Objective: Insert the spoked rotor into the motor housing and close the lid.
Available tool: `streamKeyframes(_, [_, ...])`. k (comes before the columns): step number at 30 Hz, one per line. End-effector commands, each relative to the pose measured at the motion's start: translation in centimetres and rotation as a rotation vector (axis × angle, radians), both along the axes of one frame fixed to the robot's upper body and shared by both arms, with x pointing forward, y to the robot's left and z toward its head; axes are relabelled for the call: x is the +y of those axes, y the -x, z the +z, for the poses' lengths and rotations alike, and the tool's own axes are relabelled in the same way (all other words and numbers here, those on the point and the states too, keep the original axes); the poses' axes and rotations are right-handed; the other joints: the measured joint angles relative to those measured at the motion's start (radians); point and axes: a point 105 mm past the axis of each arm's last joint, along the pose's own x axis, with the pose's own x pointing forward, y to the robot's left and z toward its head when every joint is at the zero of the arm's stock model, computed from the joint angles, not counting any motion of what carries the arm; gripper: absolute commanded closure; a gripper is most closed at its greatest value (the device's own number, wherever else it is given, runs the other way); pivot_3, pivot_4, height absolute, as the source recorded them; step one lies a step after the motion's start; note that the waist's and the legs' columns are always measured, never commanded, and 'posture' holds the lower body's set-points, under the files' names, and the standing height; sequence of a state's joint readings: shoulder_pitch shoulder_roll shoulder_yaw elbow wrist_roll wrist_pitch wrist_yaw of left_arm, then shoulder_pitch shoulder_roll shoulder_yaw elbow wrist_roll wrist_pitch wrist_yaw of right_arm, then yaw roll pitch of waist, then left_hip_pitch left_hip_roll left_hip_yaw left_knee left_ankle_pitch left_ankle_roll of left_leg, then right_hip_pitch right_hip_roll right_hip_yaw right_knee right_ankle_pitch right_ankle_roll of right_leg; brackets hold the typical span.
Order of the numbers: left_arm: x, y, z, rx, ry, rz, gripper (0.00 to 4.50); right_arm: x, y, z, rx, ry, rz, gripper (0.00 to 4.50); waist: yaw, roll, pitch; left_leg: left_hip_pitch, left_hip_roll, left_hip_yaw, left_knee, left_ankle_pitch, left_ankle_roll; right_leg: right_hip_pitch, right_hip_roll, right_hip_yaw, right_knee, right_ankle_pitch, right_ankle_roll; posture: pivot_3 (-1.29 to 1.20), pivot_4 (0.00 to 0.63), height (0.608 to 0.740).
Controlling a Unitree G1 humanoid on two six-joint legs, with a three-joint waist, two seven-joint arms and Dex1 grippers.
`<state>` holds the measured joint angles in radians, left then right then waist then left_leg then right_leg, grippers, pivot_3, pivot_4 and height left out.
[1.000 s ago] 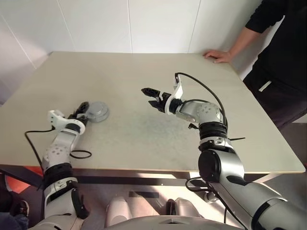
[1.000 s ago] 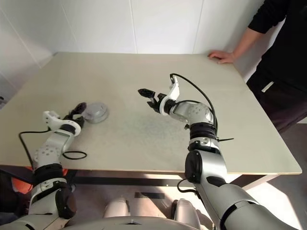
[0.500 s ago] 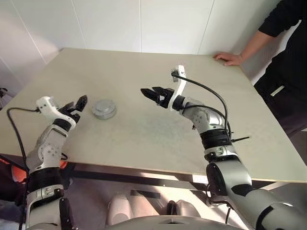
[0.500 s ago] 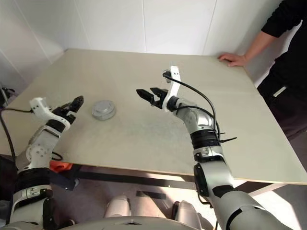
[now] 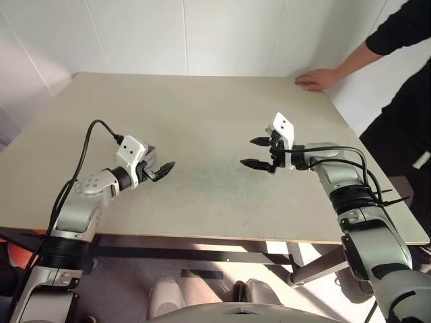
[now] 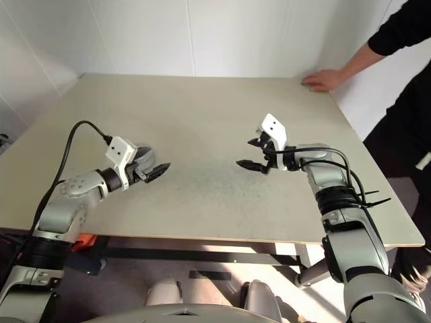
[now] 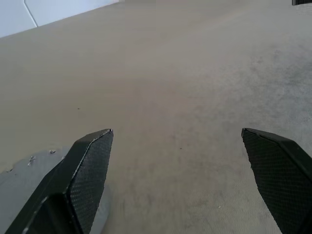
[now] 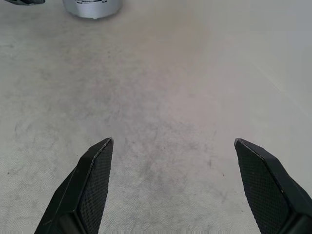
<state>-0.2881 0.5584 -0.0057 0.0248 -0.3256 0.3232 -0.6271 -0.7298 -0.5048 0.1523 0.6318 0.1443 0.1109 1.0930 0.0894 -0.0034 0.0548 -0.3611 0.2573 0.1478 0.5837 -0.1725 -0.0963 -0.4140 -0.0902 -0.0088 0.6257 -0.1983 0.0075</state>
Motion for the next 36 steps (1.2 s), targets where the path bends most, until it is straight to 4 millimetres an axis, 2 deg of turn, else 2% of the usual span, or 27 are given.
streamKeyframes(1, [0.4,-0.8,1.8,-0.084,0.005,0.028,0.04,0.8,-0.6,1.6,-0.081,0.007,0.024,0.0,0.003,0.0,0.0,0.001,0.0,0.0,0.0,0.0,0.001,0.0,0.0,0.0,0.0,0.0,0.0,0.0,0.0,0.74])
streamKeyframes(11, [0.4,-1.4,2.4,-0.118,0.031,0.063,0.04,1.2,-0.8,1.4,-0.075,-0.013,0.027,0.0,0.005,0.0,0.0,-0.004,0.0,0.0,0.011,-0.004,0.009,0.0,-0.001,0.0,0.0,0.0,0.0,0.0,0.0,0.74])
streamKeyframes(20, [-0.6,-1.6,3.4,-0.137,0.07,0.041,0.04,1.5,-0.4,1.5,-0.066,-0.028,0.054,0.0,0.006,0.0,0.0,-0.004,0.0,0.0,0.012,-0.005,0.01,0.0,-0.001,0.0,0.002,0.0,0.0,0.0,0.0,0.74])
streamKeyframes(27, [-1.0,-2.0,3.5,-0.141,0.073,0.041,0.04,1.6,-0.5,2.4,-0.094,-0.041,0.039,0.0,0.006,0.0,0.0,-0.005,0.001,0.0,0.012,-0.005,0.01,-0.001,-0.001,0.0,0.002,0.0,0.0,0.0,0.0,0.74])
streamKeyframes(36, [-1.0,-2.1,3.7,-0.146,0.081,0.04,0.04,1.6,-0.7,2.0,-0.101,-0.041,0.024,0.0,0.006,0.0,0.0,-0.005,0.001,0.0,0.012,-0.005,0.01,-0.001,-0.001,0.0,0.002,0.0,0.0,0.0,0.0,0.74])
